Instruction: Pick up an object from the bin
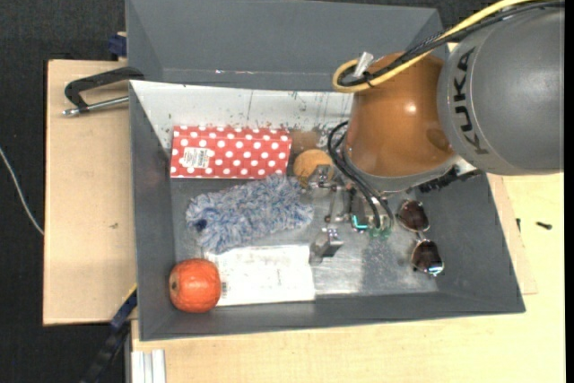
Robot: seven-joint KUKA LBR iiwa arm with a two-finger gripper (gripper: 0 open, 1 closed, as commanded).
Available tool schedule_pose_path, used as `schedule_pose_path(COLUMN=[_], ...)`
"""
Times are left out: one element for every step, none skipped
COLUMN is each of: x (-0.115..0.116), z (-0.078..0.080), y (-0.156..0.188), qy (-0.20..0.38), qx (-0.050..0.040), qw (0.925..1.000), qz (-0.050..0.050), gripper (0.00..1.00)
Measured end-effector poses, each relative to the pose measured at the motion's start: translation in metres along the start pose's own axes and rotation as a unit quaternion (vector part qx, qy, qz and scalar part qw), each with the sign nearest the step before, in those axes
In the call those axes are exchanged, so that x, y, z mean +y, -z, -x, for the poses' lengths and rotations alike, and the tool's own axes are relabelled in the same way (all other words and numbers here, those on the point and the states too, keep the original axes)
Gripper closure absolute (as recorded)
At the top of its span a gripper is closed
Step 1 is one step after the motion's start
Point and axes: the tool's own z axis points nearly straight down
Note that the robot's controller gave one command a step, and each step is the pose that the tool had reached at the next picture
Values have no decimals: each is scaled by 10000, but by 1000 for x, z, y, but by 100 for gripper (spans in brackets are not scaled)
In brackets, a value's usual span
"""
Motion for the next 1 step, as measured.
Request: schedule_pose_path(x=[0], z=[1], y=[4], qy=[-5], qx=[-32], qw=[10000], qz=[3], gripper=[0])
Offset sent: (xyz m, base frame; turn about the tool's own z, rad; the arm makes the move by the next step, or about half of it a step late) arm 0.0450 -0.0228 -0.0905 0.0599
